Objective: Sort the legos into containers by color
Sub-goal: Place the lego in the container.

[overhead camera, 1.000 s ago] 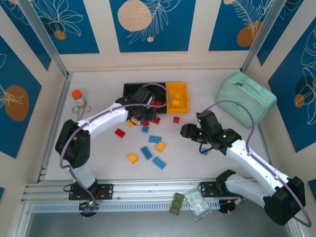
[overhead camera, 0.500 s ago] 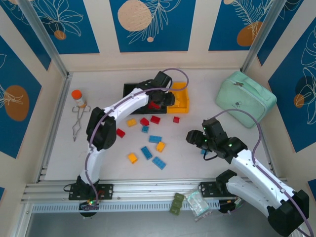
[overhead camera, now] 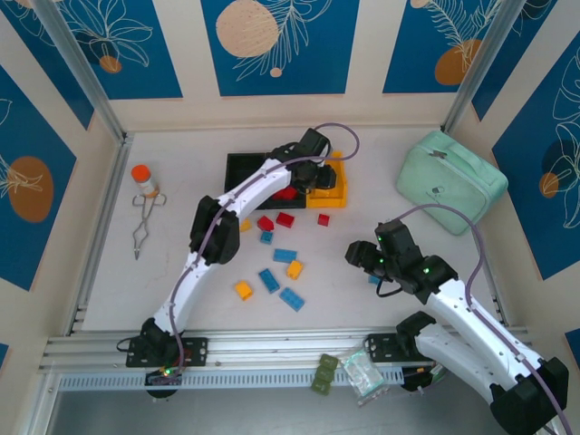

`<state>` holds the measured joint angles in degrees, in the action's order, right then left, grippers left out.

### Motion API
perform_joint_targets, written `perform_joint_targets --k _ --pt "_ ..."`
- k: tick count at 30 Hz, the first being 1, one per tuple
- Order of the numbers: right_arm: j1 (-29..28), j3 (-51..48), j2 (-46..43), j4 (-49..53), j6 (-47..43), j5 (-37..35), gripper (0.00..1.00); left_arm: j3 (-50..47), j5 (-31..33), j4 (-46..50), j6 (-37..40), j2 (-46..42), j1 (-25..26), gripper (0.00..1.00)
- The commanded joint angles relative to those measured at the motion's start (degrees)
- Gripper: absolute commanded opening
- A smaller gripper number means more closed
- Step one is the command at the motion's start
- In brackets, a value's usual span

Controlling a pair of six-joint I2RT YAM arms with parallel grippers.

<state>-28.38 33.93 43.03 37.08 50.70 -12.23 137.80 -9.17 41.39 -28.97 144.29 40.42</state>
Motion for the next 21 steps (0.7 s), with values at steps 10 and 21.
perform_joint_targets --k 10,21 --pt "1.77 -0.45 -1.72 1.51 -0.08 0.89 0.60 5.18 -2.83 0.65 -1.54 2.46 0.73 0.48" --pt "2.19 1.04 -0.58 2.70 -1.17 0.73 0.60 -3.00 -3.45 -1.40 0.37 -9.59 2.07 0.53"
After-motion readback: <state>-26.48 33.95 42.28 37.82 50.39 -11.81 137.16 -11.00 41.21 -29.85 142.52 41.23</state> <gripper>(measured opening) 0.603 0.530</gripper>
